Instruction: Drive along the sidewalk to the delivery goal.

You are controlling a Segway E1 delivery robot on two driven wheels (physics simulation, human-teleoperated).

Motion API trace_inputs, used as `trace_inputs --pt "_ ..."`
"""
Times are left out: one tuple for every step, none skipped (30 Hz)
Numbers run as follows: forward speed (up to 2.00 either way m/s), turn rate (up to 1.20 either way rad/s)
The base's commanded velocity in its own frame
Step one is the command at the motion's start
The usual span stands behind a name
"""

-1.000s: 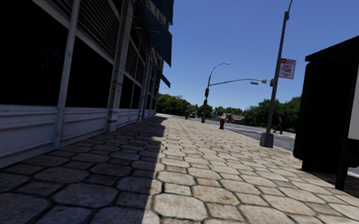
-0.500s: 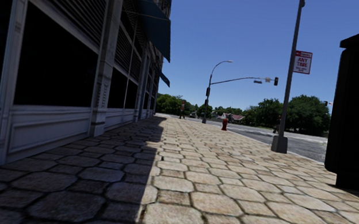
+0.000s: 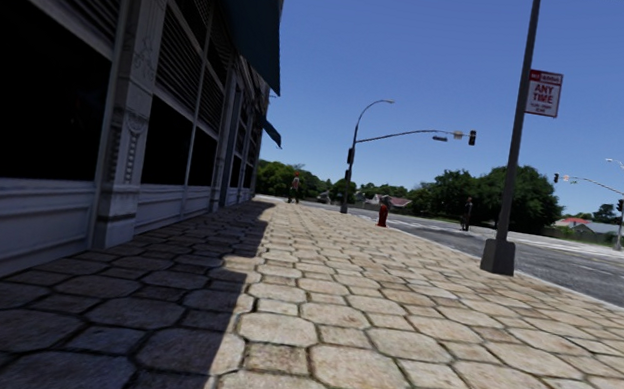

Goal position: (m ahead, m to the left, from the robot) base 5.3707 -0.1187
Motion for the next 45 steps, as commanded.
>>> trace_inputs --pt "2.0 -0.25" --pt "2.0 -0.22" --pt "2.0 -0.22" --pt "2.0 -0.01" --pt "2.0 0.0" --pt "2.0 0.0" --pt "2.0 0.0" --pt "2.0 0.0" --pt "2.0 0.0" --pt "2.0 0.0" --pt "2.0 0.0" --pt "2.0 0.0" --pt "2.0 0.0" --pt "2.0 0.0" --pt "2.0 0.0" --pt "2.0 0.0" --pt "2.0 0.0" --pt "2.0 0.0" --pt "2.0 0.0" --pt "2.0 0.0" --pt "2.0 0.0" --pt "2.0 0.0" --pt "2.0 0.0" --pt "2.0 0.0" --pt "2.0 0.0" --pt "2.0 0.0" --pt "2.0 0.0" --pt "2.0 0.0" --pt "2.0 0.0" --pt "2.0 0.0" --pt "2.0 0.0" --pt "2.0 0.0" --pt "2.0 0.0" --pt "2.0 0.0" --pt "2.0 0.0" --pt "2.0 0.0" --pt "2.0 0.0" --pt "2.0 0.0" --pt "2.0 0.0" --pt "2.0 0.0" --pt "2.0 0.0" --pt "2.0 0.0" --pt "2.0 0.0" --pt "2.0 0.0" --pt "2.0 0.0"
